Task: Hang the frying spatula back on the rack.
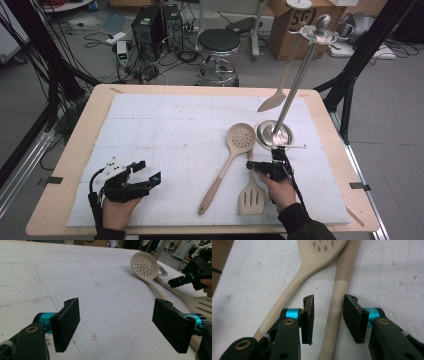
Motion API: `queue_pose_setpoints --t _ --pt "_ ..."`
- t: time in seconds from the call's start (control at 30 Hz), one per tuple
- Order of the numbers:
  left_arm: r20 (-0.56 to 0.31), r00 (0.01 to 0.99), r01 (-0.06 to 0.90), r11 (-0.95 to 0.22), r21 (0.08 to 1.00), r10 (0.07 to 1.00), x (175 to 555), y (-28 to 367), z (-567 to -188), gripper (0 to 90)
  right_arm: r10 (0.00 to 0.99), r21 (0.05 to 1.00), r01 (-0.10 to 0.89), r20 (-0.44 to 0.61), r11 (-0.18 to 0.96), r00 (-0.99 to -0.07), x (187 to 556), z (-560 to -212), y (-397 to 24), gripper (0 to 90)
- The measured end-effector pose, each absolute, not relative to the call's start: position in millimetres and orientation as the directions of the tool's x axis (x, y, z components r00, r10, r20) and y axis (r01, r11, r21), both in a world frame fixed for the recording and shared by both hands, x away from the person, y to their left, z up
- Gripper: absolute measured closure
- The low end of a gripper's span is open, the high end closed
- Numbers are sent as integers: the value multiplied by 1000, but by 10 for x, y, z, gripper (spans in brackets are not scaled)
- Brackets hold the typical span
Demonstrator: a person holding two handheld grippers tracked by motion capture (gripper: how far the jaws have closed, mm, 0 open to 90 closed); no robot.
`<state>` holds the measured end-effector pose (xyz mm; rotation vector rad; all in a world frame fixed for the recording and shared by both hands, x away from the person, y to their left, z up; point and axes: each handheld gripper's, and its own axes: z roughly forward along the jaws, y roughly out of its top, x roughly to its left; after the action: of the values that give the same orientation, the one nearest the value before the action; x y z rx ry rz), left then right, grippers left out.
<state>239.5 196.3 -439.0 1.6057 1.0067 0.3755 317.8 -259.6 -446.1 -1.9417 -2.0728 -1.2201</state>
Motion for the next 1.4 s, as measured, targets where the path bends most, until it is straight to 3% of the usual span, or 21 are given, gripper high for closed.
queue_pose_setpoints --t 0.17,0.4,0.57,1.4 --pt "-270 580 406 15 914 769 2395 1972 -4394 228 855 519 851 473 -78 -211 3155 -4450 -2545 688" --pt "-268 586 408 7 913 765 2399 1959 -4391 228 896 548 836 390 -40 -213 3122 -4425 -2439 670" --pt "-266 587 405 7 914 765 2397 1961 -4390 228 918 559 829 330 -3 -220 3118 -4413 -2391 722" --pt "-267 590 406 7 914 762 2407 1946 -4392 228 919 393 917 334 66 -210 3386 -4297 -2374 730"
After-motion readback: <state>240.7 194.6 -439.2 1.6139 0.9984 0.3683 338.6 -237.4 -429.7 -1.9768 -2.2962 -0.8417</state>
